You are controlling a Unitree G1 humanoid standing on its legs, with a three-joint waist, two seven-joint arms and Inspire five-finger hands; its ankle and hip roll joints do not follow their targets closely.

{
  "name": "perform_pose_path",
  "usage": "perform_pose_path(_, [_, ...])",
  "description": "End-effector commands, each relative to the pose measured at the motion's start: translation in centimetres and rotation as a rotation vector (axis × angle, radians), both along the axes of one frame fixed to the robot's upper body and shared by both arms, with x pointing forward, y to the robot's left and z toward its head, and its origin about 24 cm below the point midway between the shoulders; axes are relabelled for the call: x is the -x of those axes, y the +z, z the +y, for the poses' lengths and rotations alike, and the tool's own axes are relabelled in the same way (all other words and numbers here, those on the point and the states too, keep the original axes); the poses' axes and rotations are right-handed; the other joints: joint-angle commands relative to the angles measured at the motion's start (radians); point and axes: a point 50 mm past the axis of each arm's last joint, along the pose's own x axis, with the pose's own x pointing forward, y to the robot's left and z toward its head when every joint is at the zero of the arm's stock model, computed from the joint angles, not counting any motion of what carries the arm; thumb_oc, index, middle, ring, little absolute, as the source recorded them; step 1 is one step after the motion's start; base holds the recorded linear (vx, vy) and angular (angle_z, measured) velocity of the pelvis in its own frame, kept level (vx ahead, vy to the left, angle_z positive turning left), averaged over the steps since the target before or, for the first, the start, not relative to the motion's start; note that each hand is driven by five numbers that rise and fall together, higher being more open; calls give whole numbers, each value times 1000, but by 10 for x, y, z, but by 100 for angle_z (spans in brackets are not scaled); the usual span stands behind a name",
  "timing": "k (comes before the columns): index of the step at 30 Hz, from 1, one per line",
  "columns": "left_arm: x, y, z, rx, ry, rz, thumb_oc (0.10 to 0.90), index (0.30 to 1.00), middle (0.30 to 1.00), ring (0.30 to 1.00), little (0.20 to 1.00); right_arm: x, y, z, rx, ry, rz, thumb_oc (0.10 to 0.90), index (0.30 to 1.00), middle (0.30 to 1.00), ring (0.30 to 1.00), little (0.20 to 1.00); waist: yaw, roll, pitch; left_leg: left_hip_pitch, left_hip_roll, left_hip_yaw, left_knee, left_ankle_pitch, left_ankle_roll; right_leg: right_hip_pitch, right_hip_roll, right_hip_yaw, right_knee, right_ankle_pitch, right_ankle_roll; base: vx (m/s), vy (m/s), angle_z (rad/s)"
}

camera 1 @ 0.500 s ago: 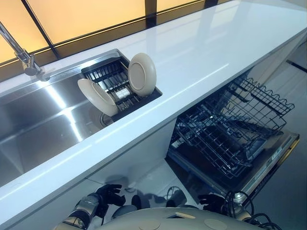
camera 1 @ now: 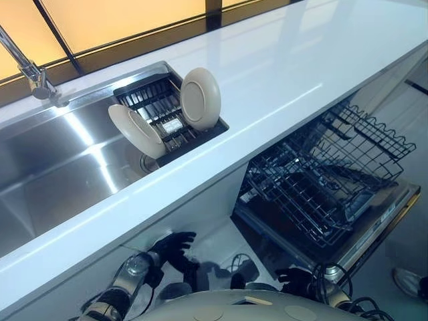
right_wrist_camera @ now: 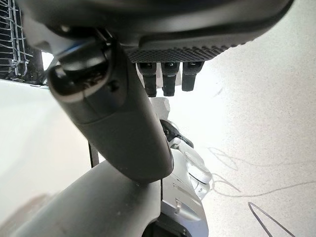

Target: Pick up plates and place into dishwasher.

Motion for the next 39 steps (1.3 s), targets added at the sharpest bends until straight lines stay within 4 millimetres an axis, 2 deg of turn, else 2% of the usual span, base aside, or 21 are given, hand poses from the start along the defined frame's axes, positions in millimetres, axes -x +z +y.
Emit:
perform_pose_path(1, [-60,69,-31,155,-242,-344,800,900,900,900,900,-33,8,20,-77,79,-87,800,900,900,900,900,-4,16,-9,15,-69,39,18,-126,35,-85,-8,5,123,-48,94,-49,21,-3])
perform_pose_path(5, [-72,118,-58,359,-399,-409,800,900,900,900,900,-31,8,18,-66,95,-91,800,900,900,900,900,-15,28,-1,18,-70,40,13,-125,41,-89,-6,12,128,-47,97,-33,14,-4])
perform_pose_path(9, [-72,151,-82,604,-481,-401,800,900,900,900,900,-28,6,21,-68,98,-92,800,900,900,900,900,-20,34,-1,27,-73,34,7,-128,45,-85,-5,15,129,-47,101,-3,-2,-2])
perform_pose_path(16, [-60,218,-125,995,-716,-499,800,900,900,900,900,-25,0,35,-81,108,-81,800,900,900,900,900,-30,27,-9,39,-75,29,5,-141,48,-71,-1,34,115,-44,104,14,-33,-2])
perform_pose_path(18, [-57,238,-132,1132,-727,-511,800,900,900,900,900,-23,-2,38,-84,111,-79,800,900,900,900,900,-33,24,-9,41,-74,30,5,-145,48,-69,0,39,113,-43,104,-1,-37,-4])
perform_pose_path(21, [-52,257,-140,1264,-721,-502,800,900,900,900,900,-21,-4,41,-87,117,-74,800,900,900,900,900,-34,20,-11,42,-73,30,5,-148,48,-66,3,45,110,-44,102,-7,-42,-2])
perform_pose_path(28, [-42,284,-156,1584,-667,-336,800,900,900,900,900,-22,-6,51,-85,135,-64,800,900,900,900,900,-28,14,-9,45,-68,9,5,-150,47,-53,12,50,112,-56,88,-20,-53,2])
perform_pose_path(31, [-40,290,-160,1704,-595,-225,800,900,900,900,900,-27,-5,54,-85,148,-68,800,900,900,900,900,-23,11,-9,49,-65,-3,5,-149,44,-48,18,49,121,-66,79,-12,-57,9])
perform_pose_path(34, [-45,290,-161,1801,-438,-147,800,900,900,900,900,-33,-4,57,-82,163,-73,800,900,900,900,900,-11,5,-9,50,-62,-21,13,-148,40,-36,25,46,123,-76,66,-21,-90,16])
perform_pose_path(35, [-48,289,-160,1818,-394,-152,800,900,900,900,900,-34,-3,57,-82,159,-76,800,900,900,900,900,-7,3,-9,51,-60,-25,15,-149,39,-32,26,43,122,-78,64,-21,-125,11])
perform_pose_path(38, [-58,286,-148,1823,-261,-310,800,900,900,900,900,-37,-2,56,-79,141,-79,800,900,900,900,900,9,-4,-11,53,-56,-41,26,-152,35,-17,29,39,117,-84,55,-15,-104,18])
perform_pose_path(39, [-63,288,-137,1805,-201,-444,800,900,900,900,900,-38,-3,56,-77,135,-76,800,900,900,900,900,17,-6,-12,53,-54,-49,31,-153,33,-11,30,36,115,-87,51,-16,-116,14])
